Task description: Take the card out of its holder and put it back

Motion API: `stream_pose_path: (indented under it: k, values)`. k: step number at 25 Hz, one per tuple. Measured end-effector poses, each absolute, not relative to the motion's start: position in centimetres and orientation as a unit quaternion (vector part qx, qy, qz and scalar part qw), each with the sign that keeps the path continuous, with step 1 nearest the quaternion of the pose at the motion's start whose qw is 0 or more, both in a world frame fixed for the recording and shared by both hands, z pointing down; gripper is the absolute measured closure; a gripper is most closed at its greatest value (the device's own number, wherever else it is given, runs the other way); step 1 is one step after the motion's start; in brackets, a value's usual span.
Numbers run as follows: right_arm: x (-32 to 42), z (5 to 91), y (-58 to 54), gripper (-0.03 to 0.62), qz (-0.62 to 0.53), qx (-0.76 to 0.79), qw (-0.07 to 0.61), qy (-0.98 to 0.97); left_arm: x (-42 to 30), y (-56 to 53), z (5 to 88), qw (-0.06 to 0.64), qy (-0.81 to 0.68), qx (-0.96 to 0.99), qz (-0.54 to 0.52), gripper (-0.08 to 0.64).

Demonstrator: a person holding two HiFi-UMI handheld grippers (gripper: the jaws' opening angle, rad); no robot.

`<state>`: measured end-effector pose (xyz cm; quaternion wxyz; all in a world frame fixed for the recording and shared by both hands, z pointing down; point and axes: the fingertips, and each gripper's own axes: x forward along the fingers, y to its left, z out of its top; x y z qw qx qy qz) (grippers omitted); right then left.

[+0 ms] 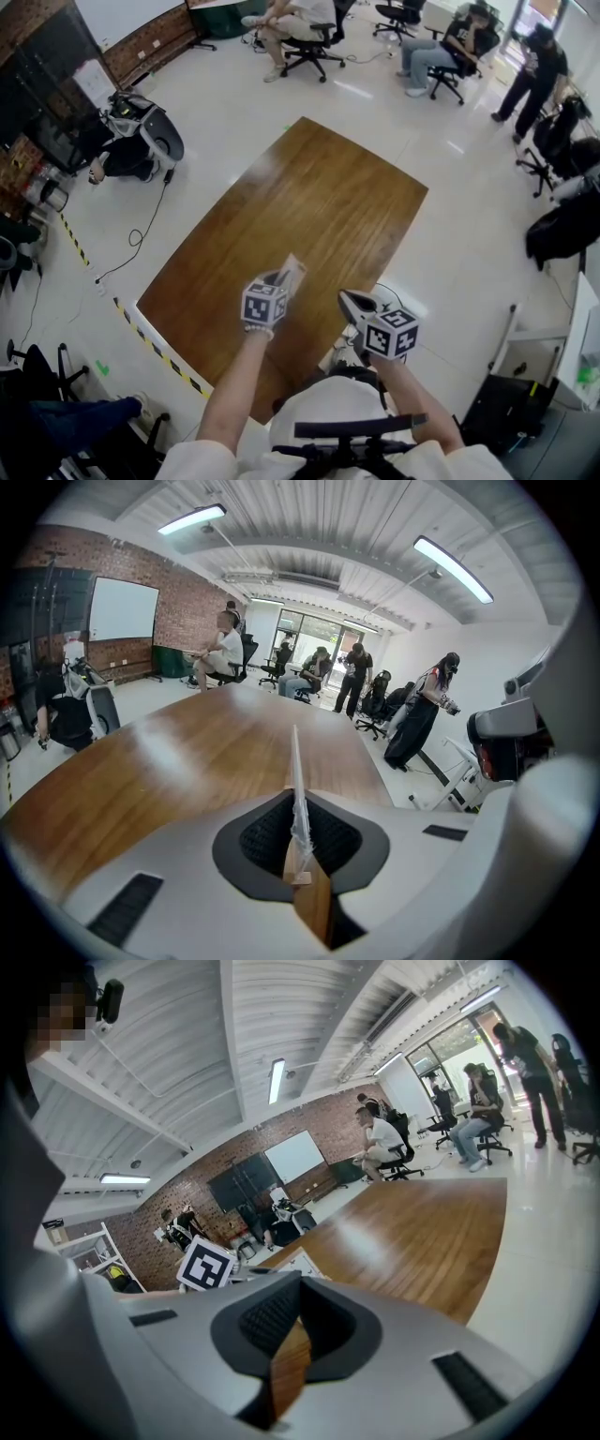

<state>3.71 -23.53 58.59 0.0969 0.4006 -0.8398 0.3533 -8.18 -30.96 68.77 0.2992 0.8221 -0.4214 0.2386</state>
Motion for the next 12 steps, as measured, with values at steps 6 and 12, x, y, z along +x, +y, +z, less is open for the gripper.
stream_pose_path:
  k: [6, 12]
  values:
    - [4.0, 58.7, -23.5, 0.595, 0.355, 0.397, 0.094, -0.841, -8.0, -30.8, 67.4, 0.290, -0.430, 0.824, 0.230, 0.545]
    - [4.1, 58.4, -23.4, 0.595, 0.355, 0.391, 0.090, -0.845, -8.3, -30.9, 64.2, 0.273, -0.440, 0.827, 0.221, 0.545]
